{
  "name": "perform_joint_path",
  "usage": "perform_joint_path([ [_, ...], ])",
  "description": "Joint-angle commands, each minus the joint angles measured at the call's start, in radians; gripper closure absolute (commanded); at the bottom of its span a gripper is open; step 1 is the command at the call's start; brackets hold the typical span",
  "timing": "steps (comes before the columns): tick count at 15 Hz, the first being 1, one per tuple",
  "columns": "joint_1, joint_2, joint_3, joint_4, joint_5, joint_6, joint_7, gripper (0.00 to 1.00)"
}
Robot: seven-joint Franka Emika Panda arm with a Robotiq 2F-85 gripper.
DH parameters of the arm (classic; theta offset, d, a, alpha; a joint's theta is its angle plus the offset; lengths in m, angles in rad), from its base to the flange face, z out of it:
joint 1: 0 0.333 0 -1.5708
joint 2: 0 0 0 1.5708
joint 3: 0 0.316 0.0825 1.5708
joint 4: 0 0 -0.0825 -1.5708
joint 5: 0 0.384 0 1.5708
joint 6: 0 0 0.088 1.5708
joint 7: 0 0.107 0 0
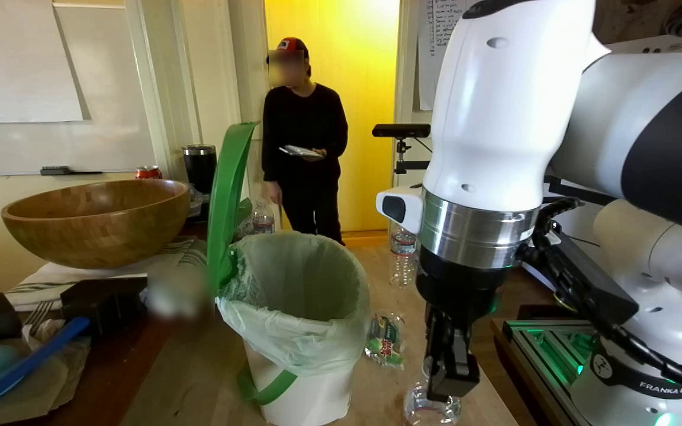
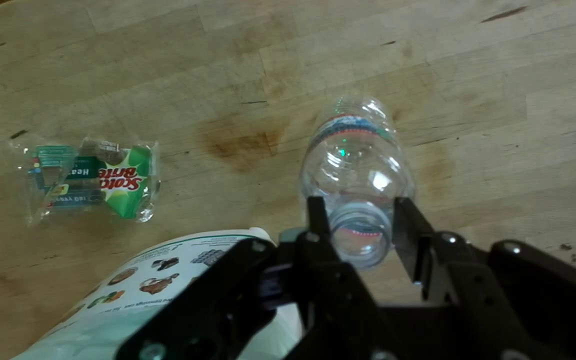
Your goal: Put the bottles in the bin and close the bin
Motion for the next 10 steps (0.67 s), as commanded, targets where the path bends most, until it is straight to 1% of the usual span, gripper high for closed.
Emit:
perform_joint_path([
  [1,0.007,-0.026,-0.007,-0.009,-0.008,-0.008,-0.003,0.88],
  [10,0.003,-0.136,0.001,0.007,-0.016,-0.037,0.003,0.88],
])
